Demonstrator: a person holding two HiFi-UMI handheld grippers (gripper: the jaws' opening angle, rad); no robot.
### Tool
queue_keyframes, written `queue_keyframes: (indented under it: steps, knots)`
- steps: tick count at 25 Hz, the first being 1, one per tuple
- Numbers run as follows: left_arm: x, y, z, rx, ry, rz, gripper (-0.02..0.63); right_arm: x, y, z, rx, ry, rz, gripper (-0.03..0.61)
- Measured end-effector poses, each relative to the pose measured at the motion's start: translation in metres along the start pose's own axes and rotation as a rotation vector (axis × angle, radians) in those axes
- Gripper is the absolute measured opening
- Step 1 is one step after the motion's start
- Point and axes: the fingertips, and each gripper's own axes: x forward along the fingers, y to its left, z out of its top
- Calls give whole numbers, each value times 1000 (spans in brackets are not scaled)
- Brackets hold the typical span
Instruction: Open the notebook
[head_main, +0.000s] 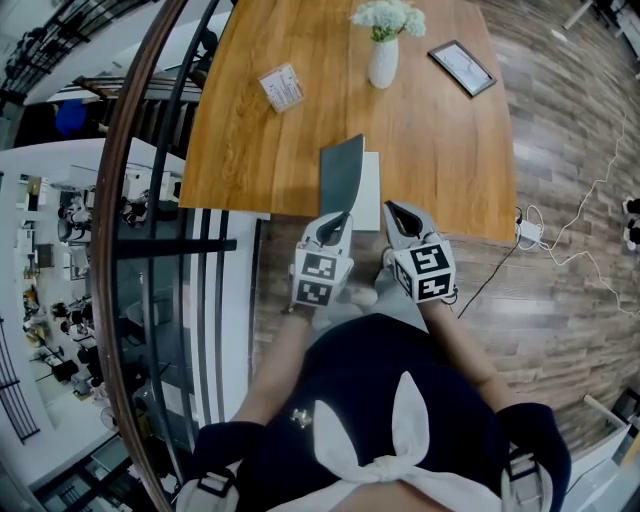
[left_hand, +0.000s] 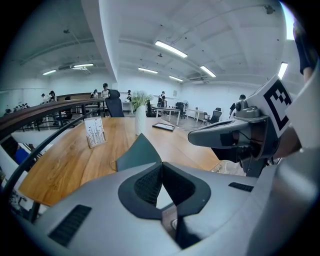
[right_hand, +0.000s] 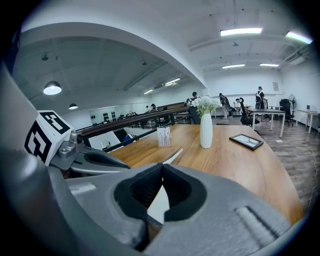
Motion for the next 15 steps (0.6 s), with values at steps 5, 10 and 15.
queue_keyframes:
  steps: [5,10,15]
  knots:
    - [-7,5,2,-3,-16,10,21,-4,5,-2,3,-1,-8,-2]
    - [-12,13,4,-9,-27,21,21,-4,8,0,-2,-2,-14,-2]
    - [-19,21,5,-12,-32,34,21,-1,12,3,-1,-8,-13,-2]
